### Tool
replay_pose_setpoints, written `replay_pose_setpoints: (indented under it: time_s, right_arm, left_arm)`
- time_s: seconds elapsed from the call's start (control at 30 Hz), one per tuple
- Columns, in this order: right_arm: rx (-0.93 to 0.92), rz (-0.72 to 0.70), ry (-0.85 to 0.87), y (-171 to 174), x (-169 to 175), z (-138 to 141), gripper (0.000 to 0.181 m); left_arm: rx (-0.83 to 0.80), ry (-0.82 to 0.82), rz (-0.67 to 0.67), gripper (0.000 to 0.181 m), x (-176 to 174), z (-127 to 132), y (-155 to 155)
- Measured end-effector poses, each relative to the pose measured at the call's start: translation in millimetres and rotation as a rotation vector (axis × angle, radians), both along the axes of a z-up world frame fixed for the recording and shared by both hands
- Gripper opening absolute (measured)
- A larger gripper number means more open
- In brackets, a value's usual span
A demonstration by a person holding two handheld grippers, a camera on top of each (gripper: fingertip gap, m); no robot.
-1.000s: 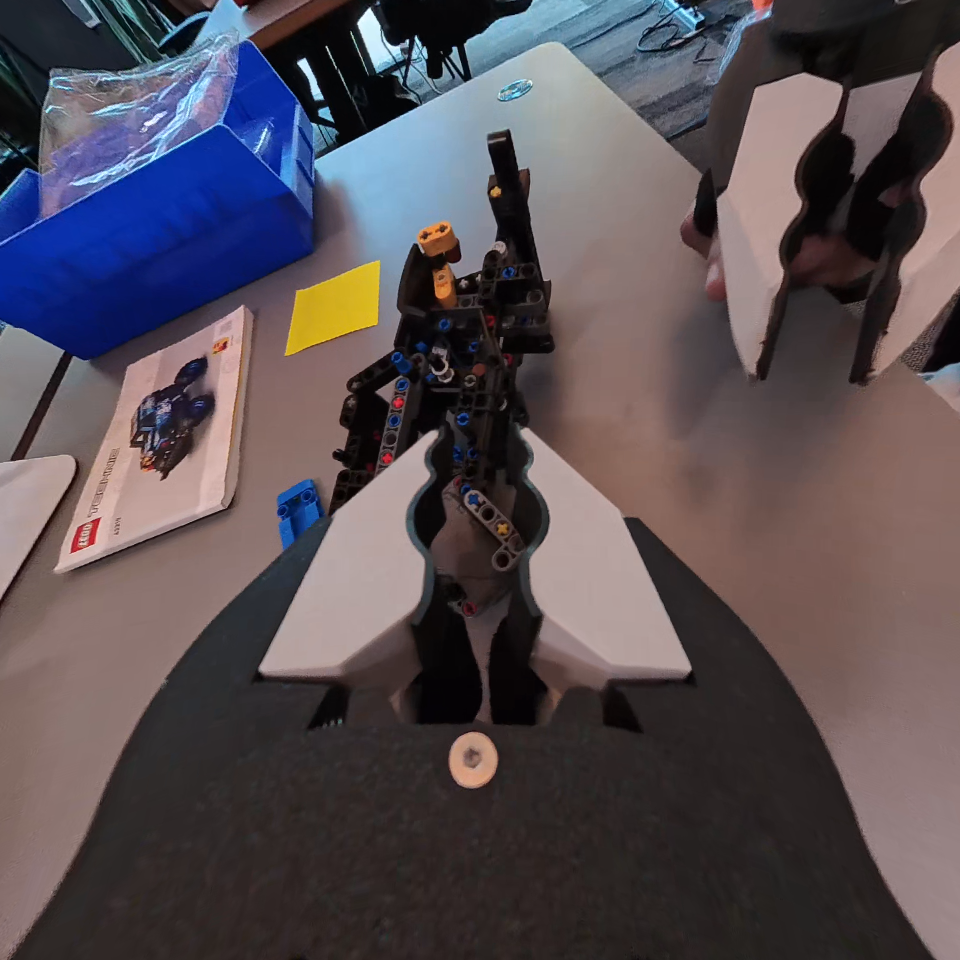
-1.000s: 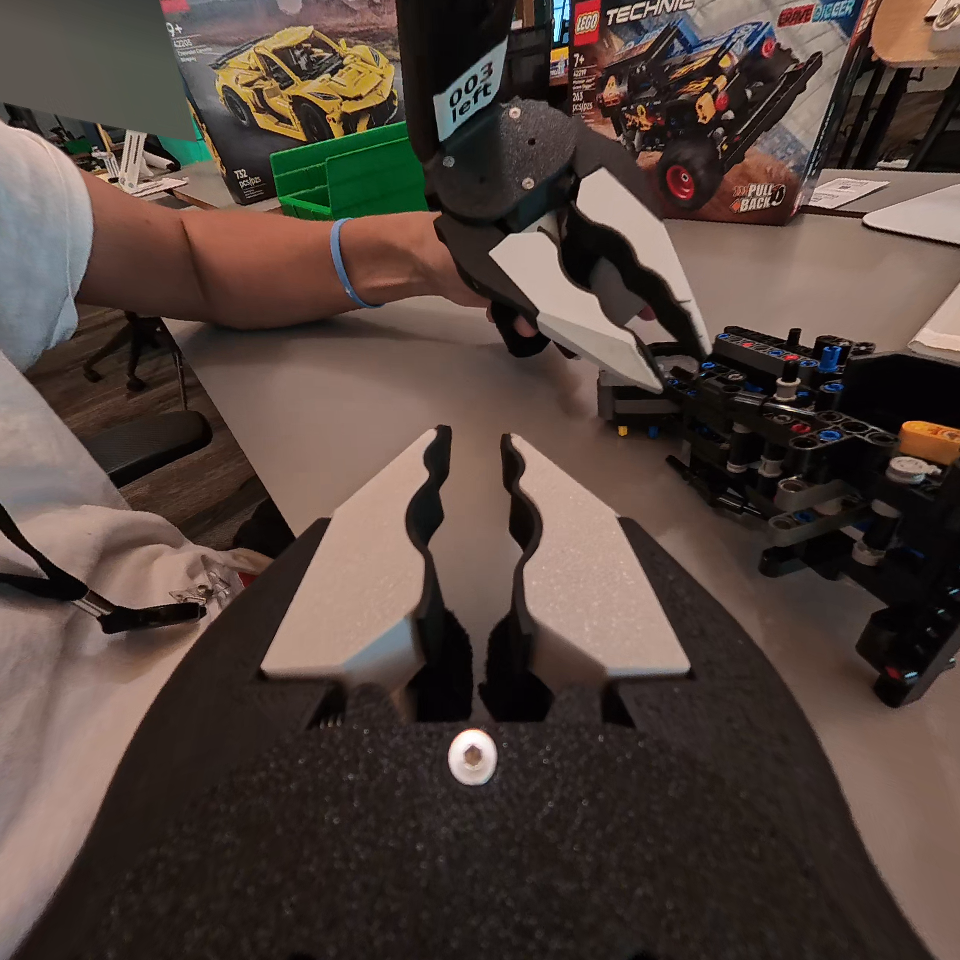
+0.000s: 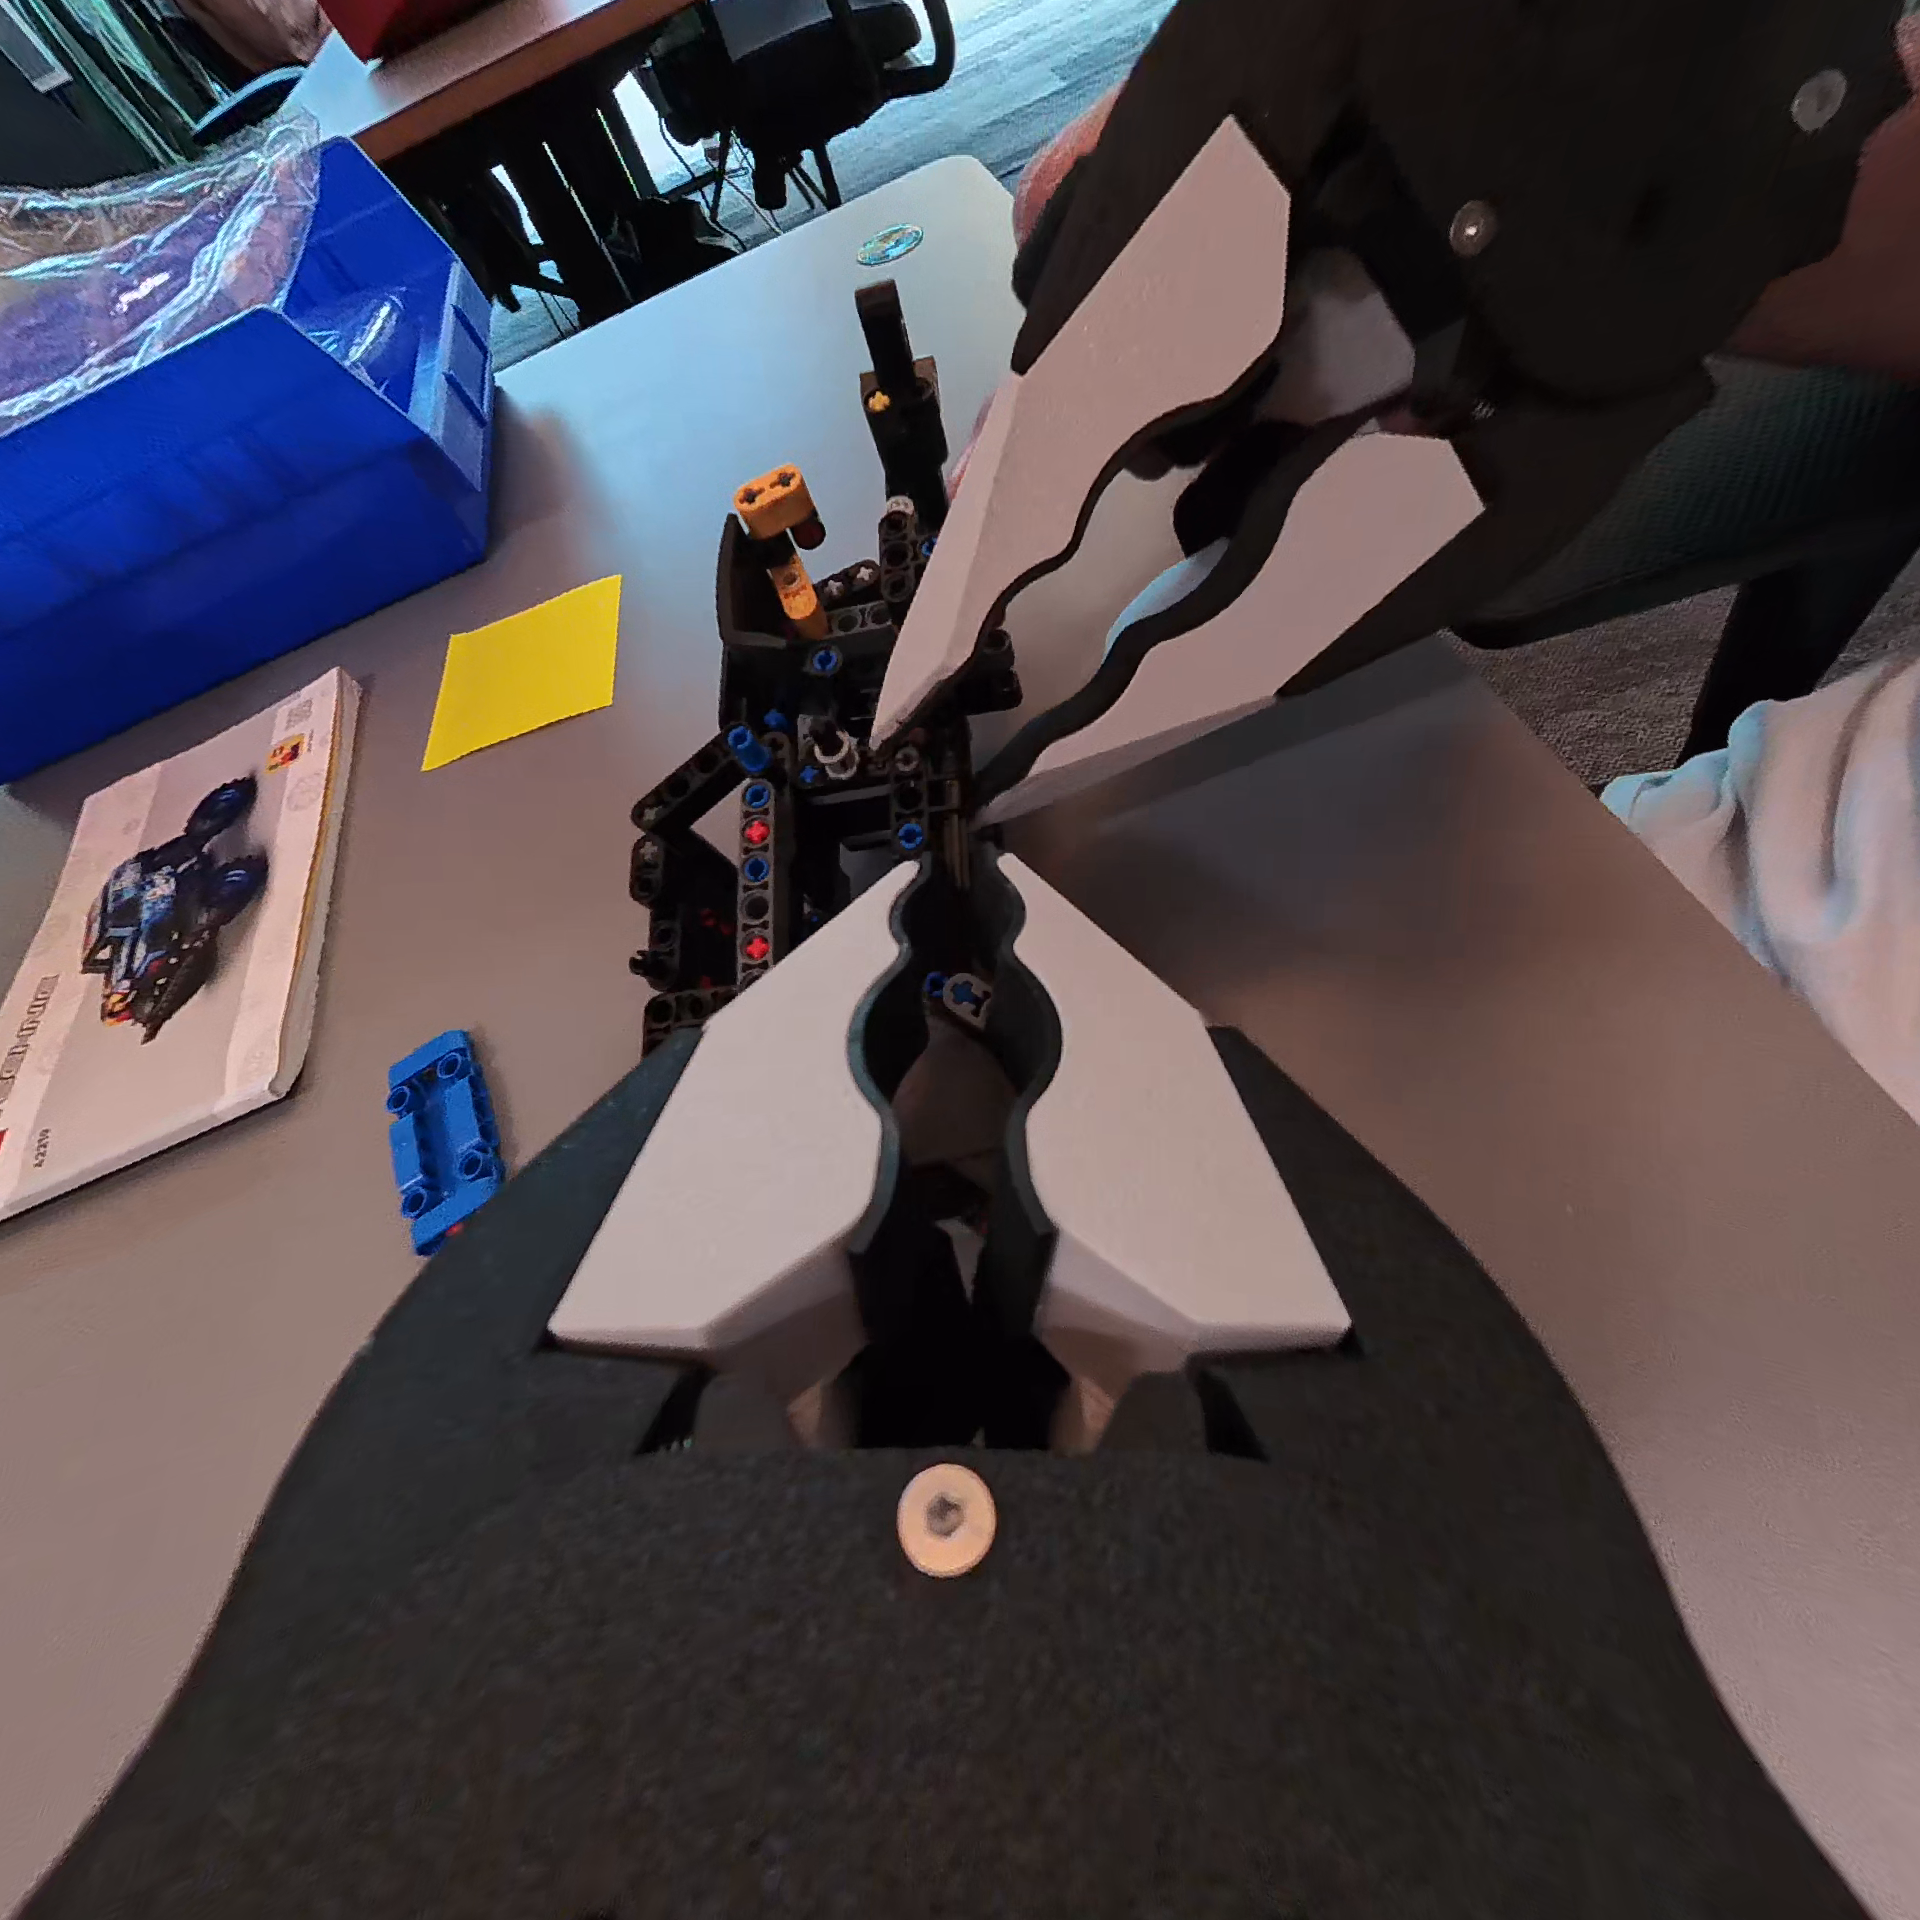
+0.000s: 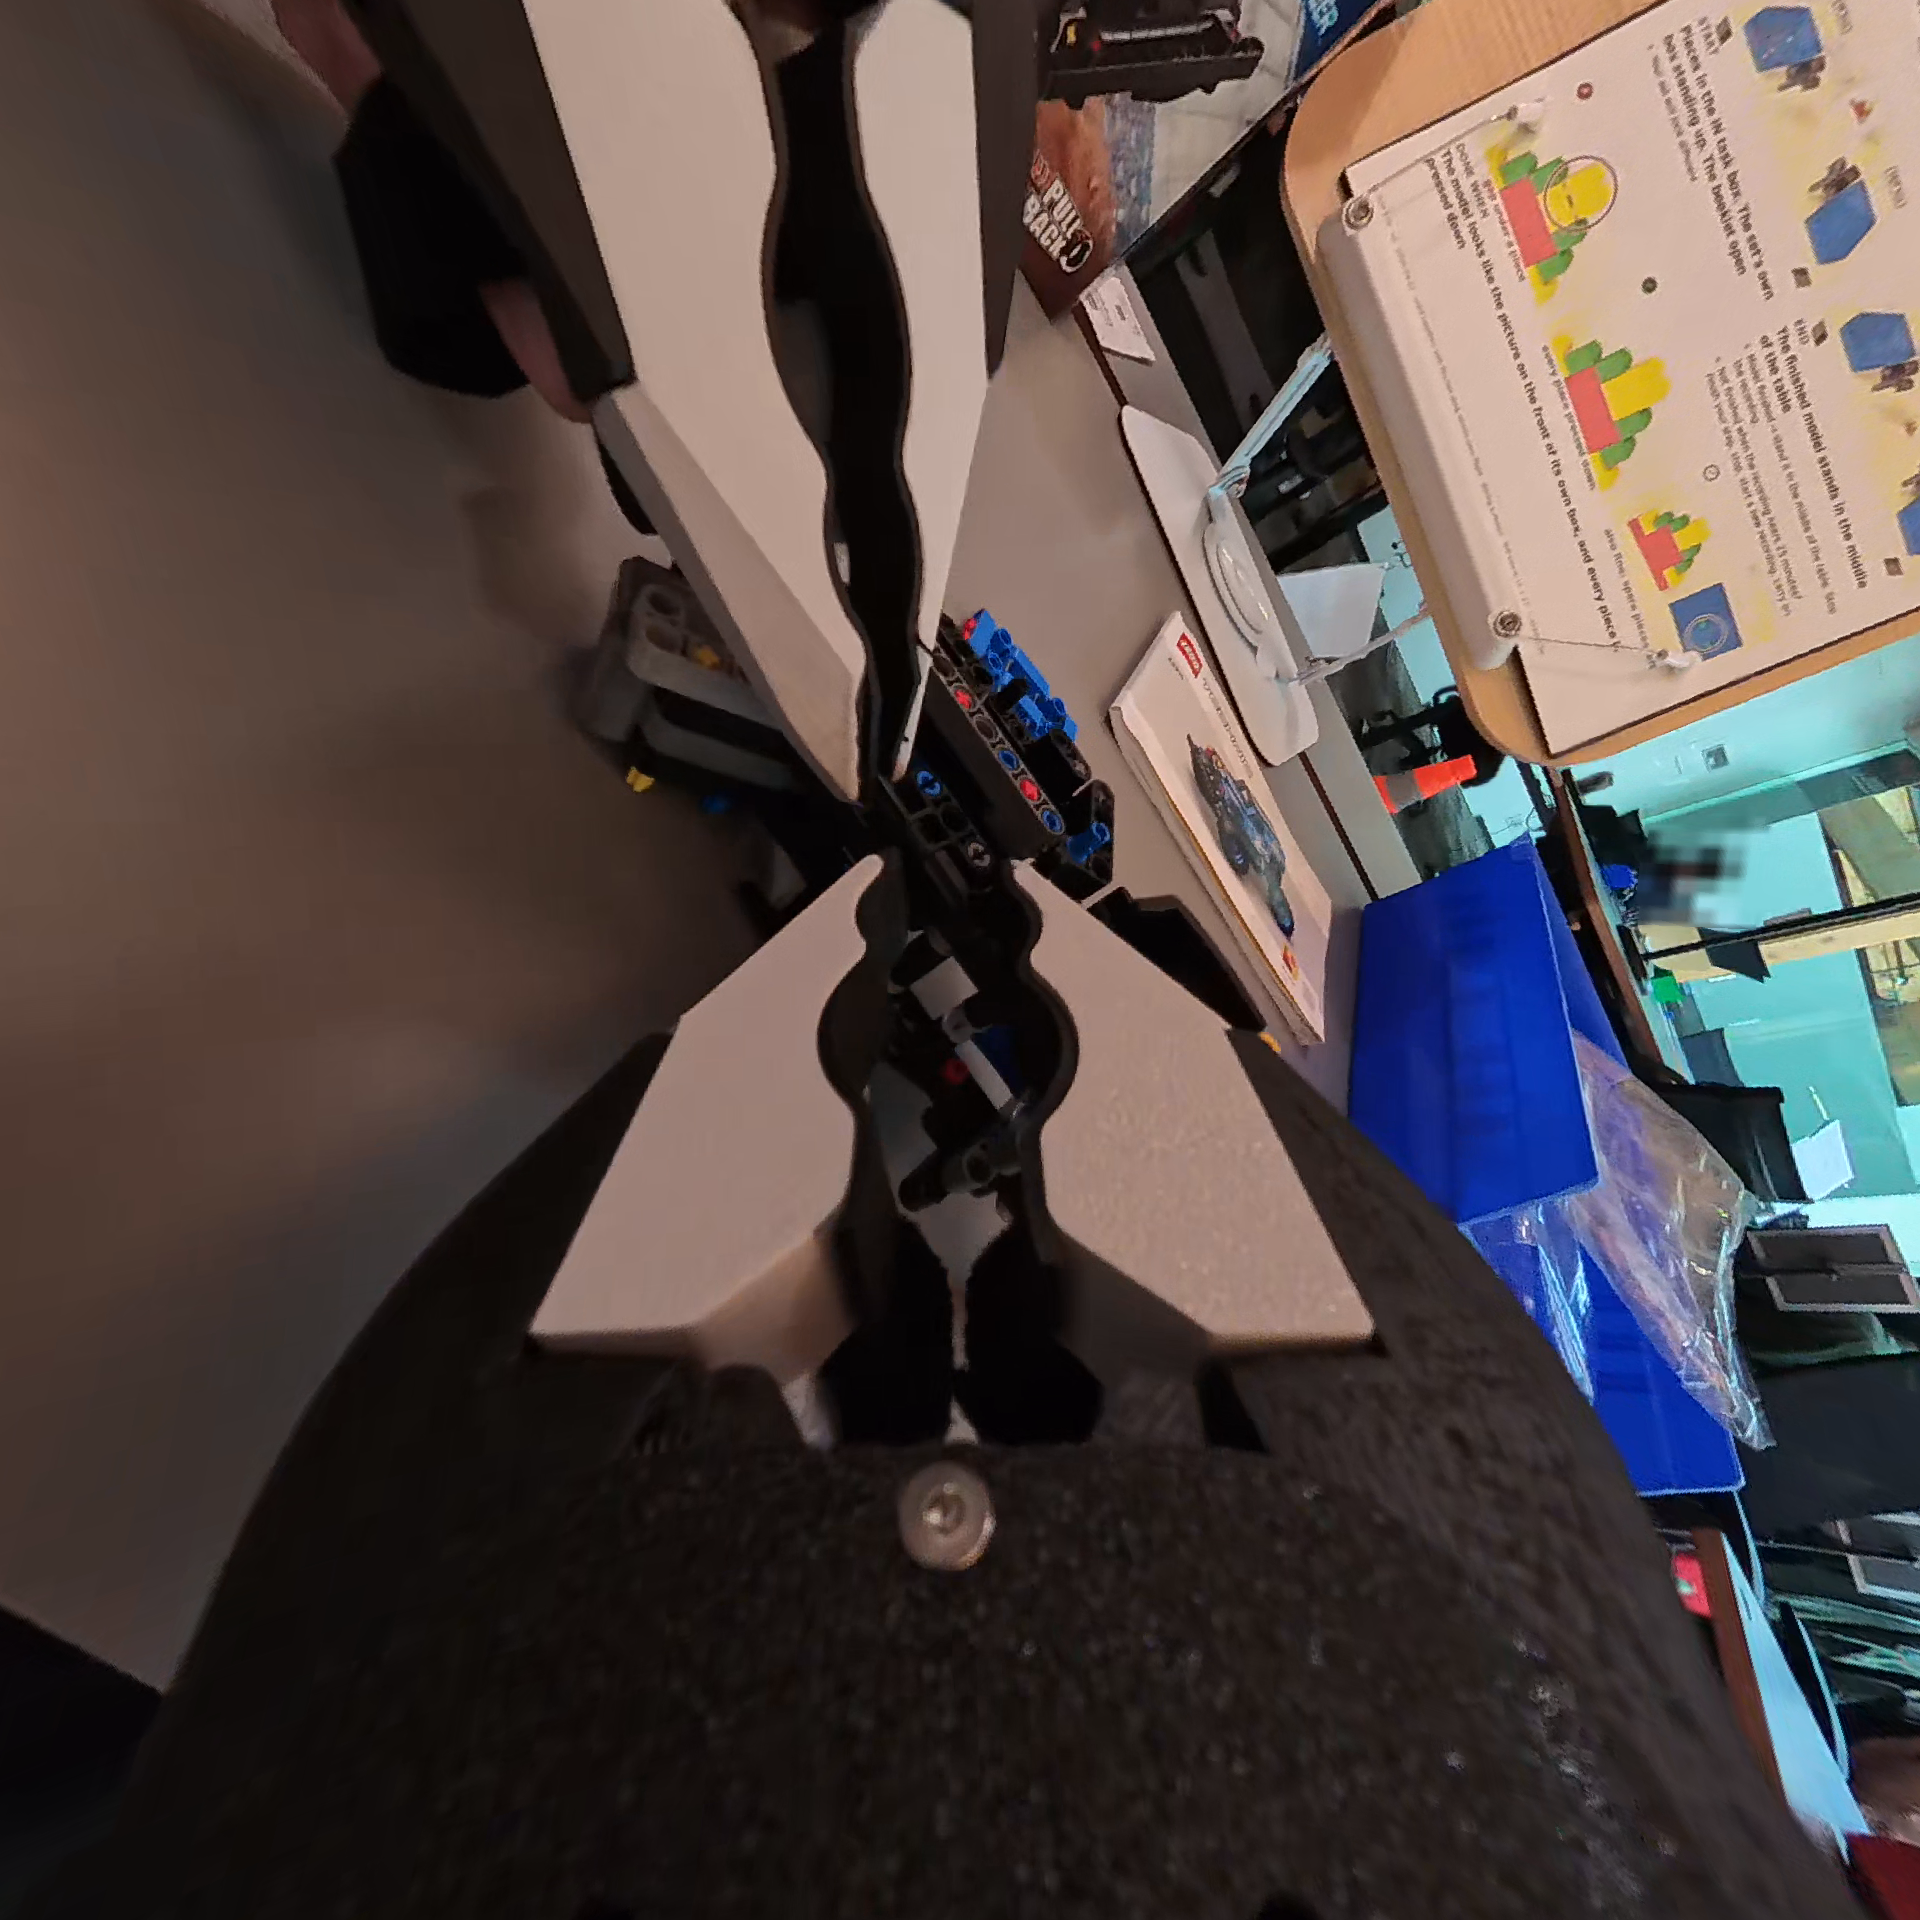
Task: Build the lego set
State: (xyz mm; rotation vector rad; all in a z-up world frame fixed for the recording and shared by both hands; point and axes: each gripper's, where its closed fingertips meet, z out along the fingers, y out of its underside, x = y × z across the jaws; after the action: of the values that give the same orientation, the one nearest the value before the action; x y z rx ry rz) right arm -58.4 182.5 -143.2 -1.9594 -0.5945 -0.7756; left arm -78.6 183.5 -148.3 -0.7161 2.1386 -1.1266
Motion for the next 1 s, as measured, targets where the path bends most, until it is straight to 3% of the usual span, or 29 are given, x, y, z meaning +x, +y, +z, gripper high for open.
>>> replay_pose_setpoints:
  time_s: [0.5, 1.0]
  right_arm:
    - [0.029, 0.010, 0.002, -1.3, -1.8, 0.0, 0.016]
    - [0.075, 0.058, 0.130, -9.9, -4.4, 9.6, 0.018]
  left_arm:
    - [-0.023, 0.015, -0.018, 0.004, -1.2, -0.8, -1.6]
    - [-0.072, 0.017, -0.014, 0.005, 0.0, 0.2, -0.3]
